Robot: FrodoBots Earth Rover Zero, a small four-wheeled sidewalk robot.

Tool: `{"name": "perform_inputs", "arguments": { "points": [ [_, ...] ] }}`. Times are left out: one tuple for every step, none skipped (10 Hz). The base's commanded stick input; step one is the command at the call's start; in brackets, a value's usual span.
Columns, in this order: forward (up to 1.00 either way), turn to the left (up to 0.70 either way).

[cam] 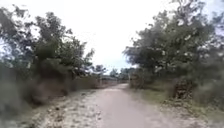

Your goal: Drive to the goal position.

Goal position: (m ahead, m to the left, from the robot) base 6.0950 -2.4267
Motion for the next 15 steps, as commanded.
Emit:
{"name": "perform_inputs", "arguments": {
  "points": [
    [0.85,0.00],
    [0.85,0.00],
    [0.85,0.00],
    [0.85,0.00],
    [0.85,0.00],
    [0.85,0.00],
    [0.85,0.00],
    [0.85,0.00],
    [0.85,0.00],
    [0.85,0.00],
    [0.85,0.00],
    [0.85,0.00],
    [0.85,0.00],
    [0.85,0.00],
    [0.85,0.00]
  ]
}}
